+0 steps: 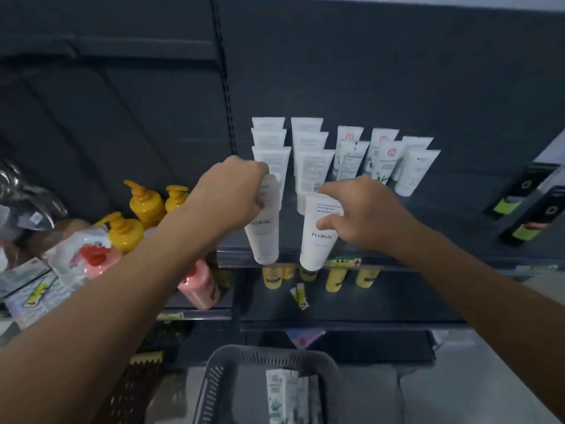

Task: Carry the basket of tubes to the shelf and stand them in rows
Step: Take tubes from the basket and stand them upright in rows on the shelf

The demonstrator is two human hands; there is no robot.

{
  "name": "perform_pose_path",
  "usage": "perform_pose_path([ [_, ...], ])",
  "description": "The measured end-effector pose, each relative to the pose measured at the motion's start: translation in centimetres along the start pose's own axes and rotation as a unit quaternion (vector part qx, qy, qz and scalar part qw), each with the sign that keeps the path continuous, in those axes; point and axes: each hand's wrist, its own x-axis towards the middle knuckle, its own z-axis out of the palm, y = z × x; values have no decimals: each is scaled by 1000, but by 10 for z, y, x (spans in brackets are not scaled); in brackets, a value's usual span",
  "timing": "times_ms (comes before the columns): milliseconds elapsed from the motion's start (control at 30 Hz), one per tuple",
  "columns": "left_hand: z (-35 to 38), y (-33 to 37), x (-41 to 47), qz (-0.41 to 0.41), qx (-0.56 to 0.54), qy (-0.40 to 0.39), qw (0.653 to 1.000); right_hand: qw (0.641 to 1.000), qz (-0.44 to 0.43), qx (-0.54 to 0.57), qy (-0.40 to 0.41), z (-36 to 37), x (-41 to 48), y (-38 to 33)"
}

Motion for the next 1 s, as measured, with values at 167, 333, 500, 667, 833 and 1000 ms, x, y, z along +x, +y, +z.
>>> perform_pose_path([
  [167, 4, 9, 31, 7, 9, 24, 1000, 999, 18, -48, 6, -8, 39, 14],
  [333, 27, 15, 44, 13, 35, -1, 999, 998, 30, -58, 2, 8, 60, 25],
  [500, 42, 8, 52, 15, 57, 9, 998, 998, 21, -56, -3, 23, 67, 32],
  [667, 48, 2, 55, 8, 38, 4, 999, 998, 23, -51, -1, 27, 70, 34],
  [833, 54, -1, 54, 10, 42, -1, 999, 999, 31, -39, -22, 28, 70, 34],
  [1000, 53, -8, 49, -22, 36, 13, 999, 995, 4, -95, 18, 19, 68, 29],
])
